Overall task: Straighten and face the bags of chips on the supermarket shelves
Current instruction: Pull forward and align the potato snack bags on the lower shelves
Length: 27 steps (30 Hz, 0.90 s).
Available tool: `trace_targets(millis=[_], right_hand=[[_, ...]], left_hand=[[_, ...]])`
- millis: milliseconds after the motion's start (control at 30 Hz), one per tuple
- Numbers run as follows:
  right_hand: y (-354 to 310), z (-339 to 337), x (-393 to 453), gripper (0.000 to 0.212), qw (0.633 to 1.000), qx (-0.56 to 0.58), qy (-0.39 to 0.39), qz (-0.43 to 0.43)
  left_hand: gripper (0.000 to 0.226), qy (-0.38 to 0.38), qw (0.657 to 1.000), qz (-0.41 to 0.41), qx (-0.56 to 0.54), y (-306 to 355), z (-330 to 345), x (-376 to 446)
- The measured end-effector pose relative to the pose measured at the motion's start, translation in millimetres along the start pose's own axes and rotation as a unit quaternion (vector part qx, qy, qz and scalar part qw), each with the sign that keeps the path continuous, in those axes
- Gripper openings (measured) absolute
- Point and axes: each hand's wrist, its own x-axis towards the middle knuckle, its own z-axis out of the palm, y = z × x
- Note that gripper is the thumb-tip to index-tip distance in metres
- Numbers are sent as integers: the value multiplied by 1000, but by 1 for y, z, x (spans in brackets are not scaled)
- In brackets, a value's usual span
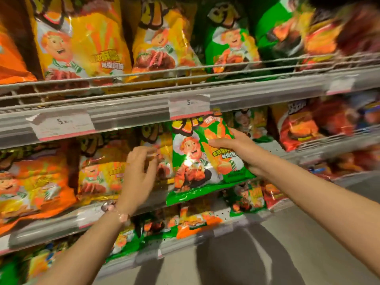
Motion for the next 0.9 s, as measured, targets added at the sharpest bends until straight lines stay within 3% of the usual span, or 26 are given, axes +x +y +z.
trace_targets(millis=[100, 267, 433, 900], right_hand=[[1, -36, 1, 42, 999, -1, 32, -11], [7, -98, 13, 46, 993, 2, 112, -22], [25, -157, 33, 48, 986, -23, 163, -30], [91, -191, 97, 50, 987, -5, 143, -66]], left_hand=[[68, -83, 983, 58, 152, 13, 31, 9], [121, -220, 908, -10, 357, 31, 85, 28], [129, -213, 863, -58, 455, 25, 113, 38], [139, -195, 817, -100, 534, 27, 122, 39]])
